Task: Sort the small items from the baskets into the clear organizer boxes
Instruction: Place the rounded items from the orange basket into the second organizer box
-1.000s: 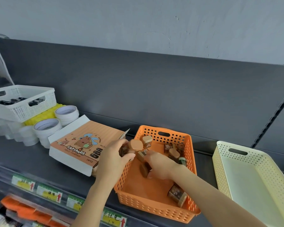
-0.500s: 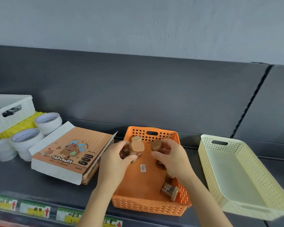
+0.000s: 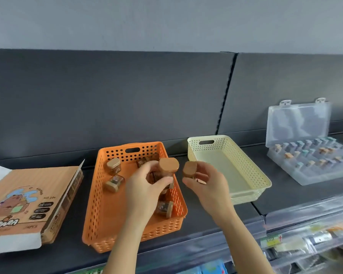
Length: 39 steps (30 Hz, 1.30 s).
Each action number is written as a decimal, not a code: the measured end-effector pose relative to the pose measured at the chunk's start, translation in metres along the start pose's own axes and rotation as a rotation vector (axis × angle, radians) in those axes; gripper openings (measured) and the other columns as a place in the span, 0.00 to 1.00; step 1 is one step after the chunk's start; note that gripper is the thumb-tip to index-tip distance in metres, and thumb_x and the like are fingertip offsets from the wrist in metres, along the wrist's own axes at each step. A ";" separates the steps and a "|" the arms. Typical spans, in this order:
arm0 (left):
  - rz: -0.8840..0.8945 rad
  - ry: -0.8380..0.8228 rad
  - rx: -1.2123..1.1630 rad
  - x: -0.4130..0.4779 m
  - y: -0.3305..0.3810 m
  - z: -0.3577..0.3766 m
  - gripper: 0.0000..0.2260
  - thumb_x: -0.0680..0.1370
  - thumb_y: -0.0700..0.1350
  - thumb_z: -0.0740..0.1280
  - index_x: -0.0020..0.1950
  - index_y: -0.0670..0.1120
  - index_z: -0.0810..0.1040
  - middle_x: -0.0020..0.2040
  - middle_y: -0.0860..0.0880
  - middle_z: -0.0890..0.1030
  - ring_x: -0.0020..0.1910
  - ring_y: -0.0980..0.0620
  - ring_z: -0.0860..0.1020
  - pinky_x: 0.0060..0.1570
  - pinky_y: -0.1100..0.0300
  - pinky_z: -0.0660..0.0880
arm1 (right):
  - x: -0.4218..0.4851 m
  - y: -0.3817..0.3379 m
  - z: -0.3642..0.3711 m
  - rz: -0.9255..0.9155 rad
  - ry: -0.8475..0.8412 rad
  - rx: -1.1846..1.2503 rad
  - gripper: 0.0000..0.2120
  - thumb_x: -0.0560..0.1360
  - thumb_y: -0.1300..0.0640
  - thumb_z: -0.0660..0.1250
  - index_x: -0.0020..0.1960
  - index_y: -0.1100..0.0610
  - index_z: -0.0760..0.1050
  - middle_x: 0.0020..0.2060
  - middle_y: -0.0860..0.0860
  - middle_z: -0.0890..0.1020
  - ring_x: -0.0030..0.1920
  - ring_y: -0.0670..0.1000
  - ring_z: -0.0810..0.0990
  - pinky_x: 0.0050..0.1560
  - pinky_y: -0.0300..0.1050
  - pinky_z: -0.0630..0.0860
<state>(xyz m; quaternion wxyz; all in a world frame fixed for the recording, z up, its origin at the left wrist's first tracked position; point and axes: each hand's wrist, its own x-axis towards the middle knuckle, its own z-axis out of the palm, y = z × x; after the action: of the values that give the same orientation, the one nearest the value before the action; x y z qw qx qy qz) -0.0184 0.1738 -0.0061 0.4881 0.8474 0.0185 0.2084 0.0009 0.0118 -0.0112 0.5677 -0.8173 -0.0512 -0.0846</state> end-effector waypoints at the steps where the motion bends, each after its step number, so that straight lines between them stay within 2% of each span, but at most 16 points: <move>1: 0.022 -0.022 -0.006 -0.001 0.006 0.008 0.14 0.71 0.48 0.74 0.52 0.59 0.74 0.47 0.64 0.77 0.45 0.66 0.74 0.44 0.76 0.65 | -0.003 0.002 -0.010 0.018 0.029 -0.005 0.14 0.69 0.57 0.74 0.51 0.44 0.76 0.44 0.38 0.82 0.47 0.37 0.80 0.46 0.32 0.75; 5: 0.093 -0.124 -0.055 -0.005 0.029 0.042 0.17 0.69 0.45 0.75 0.44 0.65 0.72 0.42 0.68 0.76 0.45 0.73 0.74 0.41 0.78 0.68 | -0.016 0.011 -0.055 0.079 0.144 0.027 0.14 0.69 0.60 0.73 0.50 0.46 0.78 0.42 0.36 0.83 0.46 0.36 0.80 0.49 0.36 0.76; 9: 0.127 -0.241 -0.087 -0.013 0.056 0.086 0.14 0.69 0.45 0.75 0.46 0.61 0.76 0.43 0.66 0.79 0.47 0.66 0.77 0.42 0.77 0.69 | -0.027 0.024 -0.102 0.110 0.229 0.026 0.15 0.68 0.60 0.74 0.49 0.44 0.77 0.44 0.37 0.82 0.47 0.38 0.80 0.49 0.38 0.77; 12: 0.152 -0.333 -0.121 -0.021 0.080 0.123 0.14 0.69 0.44 0.76 0.44 0.60 0.75 0.41 0.66 0.79 0.46 0.72 0.75 0.41 0.80 0.69 | -0.036 0.038 -0.144 0.116 0.289 0.018 0.14 0.69 0.60 0.74 0.48 0.44 0.77 0.43 0.37 0.82 0.47 0.37 0.79 0.47 0.34 0.74; 14: 0.161 -0.373 -0.140 -0.028 0.096 0.152 0.13 0.68 0.44 0.76 0.43 0.58 0.77 0.40 0.64 0.80 0.45 0.70 0.76 0.40 0.77 0.70 | -0.041 0.050 -0.177 0.121 0.324 0.020 0.13 0.69 0.61 0.73 0.48 0.45 0.78 0.43 0.36 0.82 0.47 0.36 0.79 0.46 0.33 0.73; 16: 0.163 -0.401 -0.151 -0.036 0.112 0.184 0.12 0.68 0.43 0.76 0.45 0.57 0.78 0.41 0.64 0.81 0.45 0.67 0.77 0.42 0.75 0.70 | -0.046 0.066 -0.211 0.141 0.365 0.023 0.15 0.70 0.60 0.73 0.52 0.45 0.76 0.44 0.38 0.82 0.47 0.35 0.79 0.44 0.32 0.74; 19: 0.184 -0.440 -0.157 -0.054 0.138 0.231 0.14 0.68 0.42 0.76 0.47 0.57 0.79 0.41 0.65 0.81 0.45 0.66 0.77 0.42 0.76 0.70 | -0.053 0.091 -0.261 0.169 0.401 0.027 0.22 0.70 0.59 0.73 0.61 0.45 0.72 0.48 0.39 0.81 0.48 0.36 0.79 0.44 0.29 0.75; 22: 0.216 -0.464 -0.166 -0.071 0.165 0.280 0.16 0.68 0.41 0.77 0.46 0.59 0.78 0.40 0.66 0.81 0.44 0.66 0.77 0.41 0.77 0.69 | -0.057 0.115 -0.310 0.180 0.405 -0.004 0.22 0.70 0.59 0.74 0.58 0.41 0.73 0.47 0.39 0.81 0.48 0.35 0.79 0.45 0.28 0.75; 24: 0.215 -0.497 -0.187 -0.081 0.183 0.313 0.15 0.68 0.40 0.76 0.46 0.58 0.79 0.41 0.66 0.81 0.44 0.66 0.77 0.40 0.76 0.69 | -0.060 0.132 -0.340 0.194 0.412 -0.025 0.21 0.69 0.58 0.74 0.55 0.39 0.72 0.47 0.38 0.81 0.48 0.35 0.79 0.46 0.30 0.75; 26: 0.208 -0.531 -0.205 -0.091 0.199 0.347 0.14 0.68 0.40 0.76 0.47 0.56 0.80 0.42 0.66 0.81 0.44 0.66 0.78 0.40 0.75 0.70 | -0.064 0.149 -0.371 0.215 0.440 -0.029 0.21 0.69 0.58 0.74 0.57 0.43 0.73 0.48 0.38 0.81 0.49 0.37 0.79 0.48 0.33 0.76; 29: 0.205 -0.608 -0.214 -0.105 0.220 0.393 0.14 0.68 0.41 0.76 0.48 0.56 0.80 0.41 0.64 0.82 0.43 0.64 0.79 0.41 0.74 0.71 | -0.074 0.172 -0.412 0.260 0.484 -0.026 0.20 0.68 0.58 0.74 0.55 0.42 0.73 0.47 0.37 0.80 0.50 0.39 0.78 0.50 0.34 0.76; 32: 0.224 -0.684 -0.226 -0.115 0.239 0.434 0.14 0.69 0.39 0.76 0.48 0.56 0.80 0.41 0.63 0.82 0.43 0.65 0.79 0.40 0.75 0.70 | -0.083 0.191 -0.451 0.298 0.553 -0.052 0.20 0.67 0.57 0.75 0.55 0.42 0.75 0.47 0.40 0.81 0.50 0.42 0.79 0.53 0.46 0.78; 34: 0.235 -0.718 -0.227 -0.117 0.251 0.458 0.15 0.69 0.39 0.76 0.48 0.56 0.80 0.42 0.62 0.83 0.43 0.64 0.79 0.41 0.75 0.71 | -0.084 0.203 -0.475 0.312 0.585 -0.077 0.20 0.67 0.58 0.75 0.53 0.41 0.74 0.46 0.40 0.81 0.48 0.41 0.80 0.52 0.45 0.78; 39: 0.248 -0.795 -0.242 -0.110 0.276 0.523 0.15 0.69 0.39 0.76 0.49 0.57 0.80 0.42 0.61 0.83 0.44 0.62 0.80 0.43 0.72 0.74 | -0.075 0.229 -0.527 0.332 0.600 -0.111 0.18 0.68 0.60 0.74 0.54 0.45 0.76 0.47 0.40 0.81 0.48 0.40 0.79 0.52 0.44 0.78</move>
<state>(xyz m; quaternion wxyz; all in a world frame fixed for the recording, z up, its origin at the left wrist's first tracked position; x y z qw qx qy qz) 0.0275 -0.4253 -0.0408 0.5241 0.7943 -0.2975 -0.0766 -0.0736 -0.5613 -0.0562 0.5182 -0.7828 0.2562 -0.2303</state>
